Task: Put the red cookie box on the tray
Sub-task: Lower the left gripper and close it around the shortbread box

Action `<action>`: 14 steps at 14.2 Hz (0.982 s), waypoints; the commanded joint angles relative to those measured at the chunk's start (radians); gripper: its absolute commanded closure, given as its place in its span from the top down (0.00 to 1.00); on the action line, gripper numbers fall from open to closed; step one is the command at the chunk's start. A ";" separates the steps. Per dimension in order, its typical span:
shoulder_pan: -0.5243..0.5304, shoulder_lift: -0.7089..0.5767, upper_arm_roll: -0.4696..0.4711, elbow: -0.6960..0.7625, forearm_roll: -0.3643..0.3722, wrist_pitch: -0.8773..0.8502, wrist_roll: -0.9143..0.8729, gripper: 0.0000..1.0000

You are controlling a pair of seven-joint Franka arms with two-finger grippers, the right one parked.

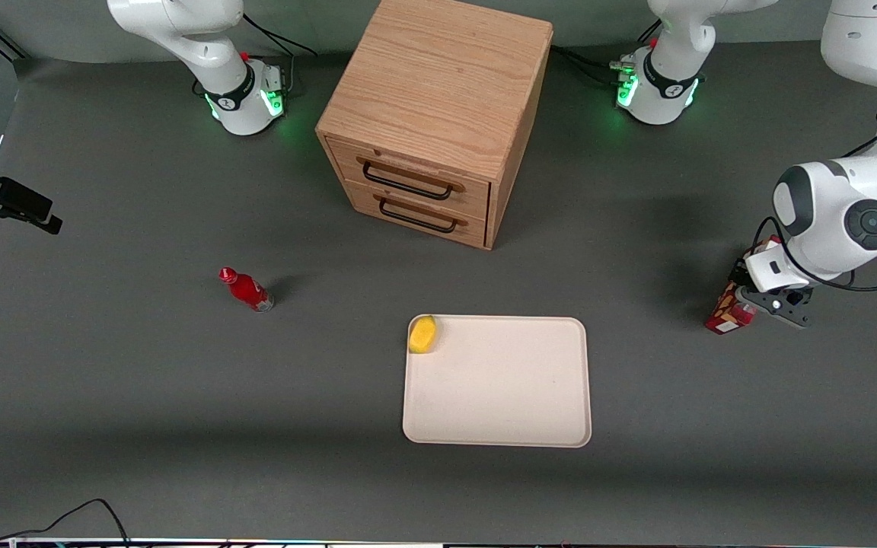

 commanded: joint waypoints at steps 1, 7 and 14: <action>-0.007 -0.029 0.017 0.001 -0.020 -0.016 0.020 0.00; -0.018 -0.115 -0.012 0.310 -0.101 -0.527 -0.067 0.00; -0.021 -0.068 -0.363 0.769 -0.098 -0.958 -0.848 0.00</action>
